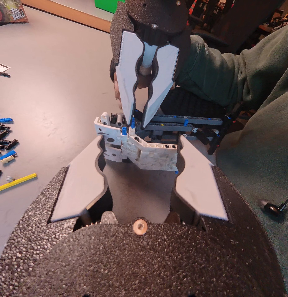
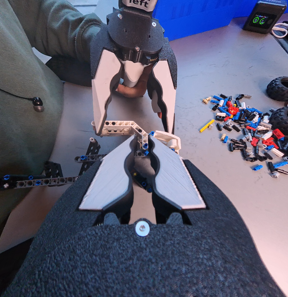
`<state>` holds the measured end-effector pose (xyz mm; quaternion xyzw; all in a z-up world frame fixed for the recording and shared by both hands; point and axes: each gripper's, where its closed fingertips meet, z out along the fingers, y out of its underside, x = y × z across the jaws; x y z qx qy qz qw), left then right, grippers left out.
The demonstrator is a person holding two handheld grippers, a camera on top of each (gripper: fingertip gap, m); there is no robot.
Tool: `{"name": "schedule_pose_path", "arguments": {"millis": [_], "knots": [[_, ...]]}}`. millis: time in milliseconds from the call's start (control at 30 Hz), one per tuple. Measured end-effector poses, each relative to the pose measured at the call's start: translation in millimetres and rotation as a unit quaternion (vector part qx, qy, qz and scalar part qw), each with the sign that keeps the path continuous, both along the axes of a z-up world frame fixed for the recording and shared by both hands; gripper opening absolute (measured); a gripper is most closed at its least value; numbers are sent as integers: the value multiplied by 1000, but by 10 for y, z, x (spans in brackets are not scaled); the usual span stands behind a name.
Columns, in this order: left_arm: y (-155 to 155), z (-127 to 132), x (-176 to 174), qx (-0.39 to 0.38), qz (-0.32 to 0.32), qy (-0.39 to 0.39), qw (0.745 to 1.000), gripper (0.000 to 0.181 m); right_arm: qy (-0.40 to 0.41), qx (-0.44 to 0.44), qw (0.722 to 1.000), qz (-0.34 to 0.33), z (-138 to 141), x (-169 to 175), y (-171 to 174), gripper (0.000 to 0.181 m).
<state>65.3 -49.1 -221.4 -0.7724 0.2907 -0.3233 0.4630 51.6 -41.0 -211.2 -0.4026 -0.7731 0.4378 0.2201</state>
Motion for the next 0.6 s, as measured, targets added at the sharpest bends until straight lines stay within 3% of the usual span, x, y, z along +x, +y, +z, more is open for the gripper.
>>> {"name": "schedule_pose_path", "arguments": {"millis": [267,500,600], "knots": [[-3,7,-8,2,1,-1,1000,80,-50,100,993,33,-74,87,62,13],[-11,2,-8,0,2,2,1000,77,-124,168,973,102,-146,67,57,7],[-19,26,-25,3,7,3,1000,65,-151,187,963,122,-146,80,78,6]]}}
